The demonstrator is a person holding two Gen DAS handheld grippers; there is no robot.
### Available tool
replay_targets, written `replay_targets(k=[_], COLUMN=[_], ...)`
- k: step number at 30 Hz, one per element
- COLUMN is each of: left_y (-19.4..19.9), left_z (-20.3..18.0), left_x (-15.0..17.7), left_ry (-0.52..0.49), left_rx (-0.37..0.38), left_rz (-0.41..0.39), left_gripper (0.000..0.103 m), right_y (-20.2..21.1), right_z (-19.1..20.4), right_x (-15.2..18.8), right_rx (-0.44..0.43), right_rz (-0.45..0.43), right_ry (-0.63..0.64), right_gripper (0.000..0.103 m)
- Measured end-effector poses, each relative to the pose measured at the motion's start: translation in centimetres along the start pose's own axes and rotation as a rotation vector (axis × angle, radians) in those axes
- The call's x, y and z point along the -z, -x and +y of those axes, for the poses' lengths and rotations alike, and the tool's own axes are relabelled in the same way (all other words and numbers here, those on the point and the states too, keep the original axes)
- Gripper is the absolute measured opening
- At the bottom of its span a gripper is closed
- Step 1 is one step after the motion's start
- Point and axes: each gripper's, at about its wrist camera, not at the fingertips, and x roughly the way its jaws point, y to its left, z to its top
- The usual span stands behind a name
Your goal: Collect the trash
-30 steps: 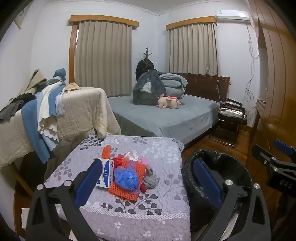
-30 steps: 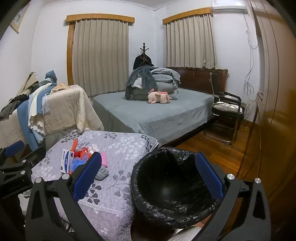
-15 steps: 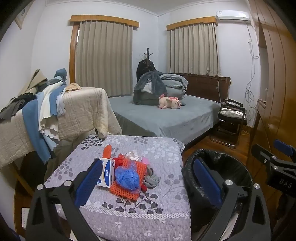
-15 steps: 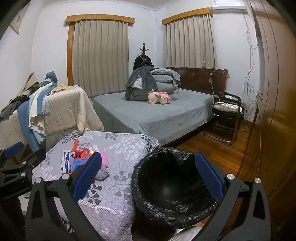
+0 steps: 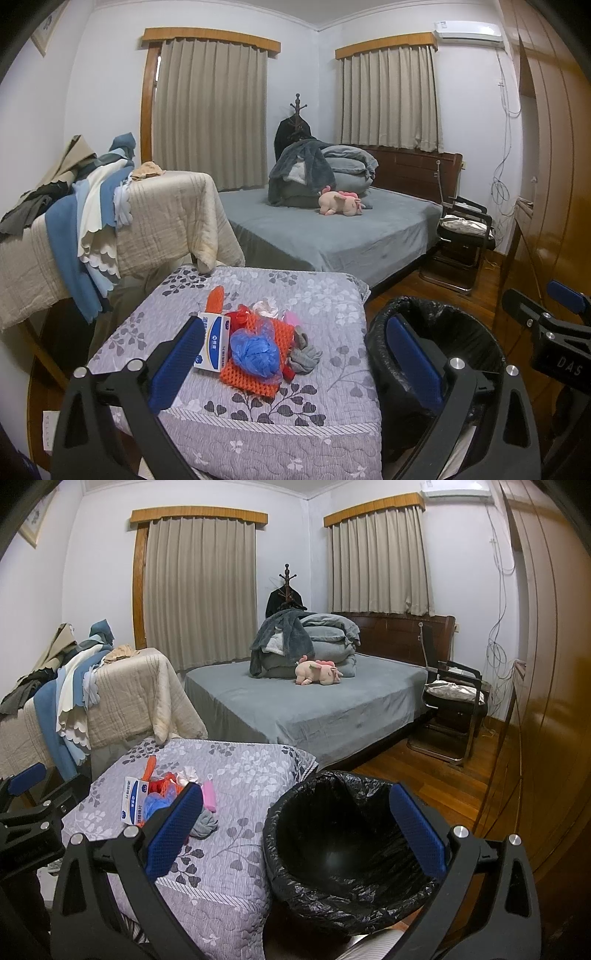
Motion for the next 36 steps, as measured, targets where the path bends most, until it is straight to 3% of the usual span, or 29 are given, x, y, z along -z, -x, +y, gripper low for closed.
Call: replay_targets(k=[36], left_y=[0.38], left_z=[0.57], left_x=[0.18], left_ry=[0.004], left_rx=[0.002], left_rz=[0.009], left_gripper=[0.097], right_y=[-0.37], right_z=[-0.05], right_x=[0.16], right_rx=[-0.001], right_rz=[0.008], right_ry=[-0.003], right_gripper=[0.098])
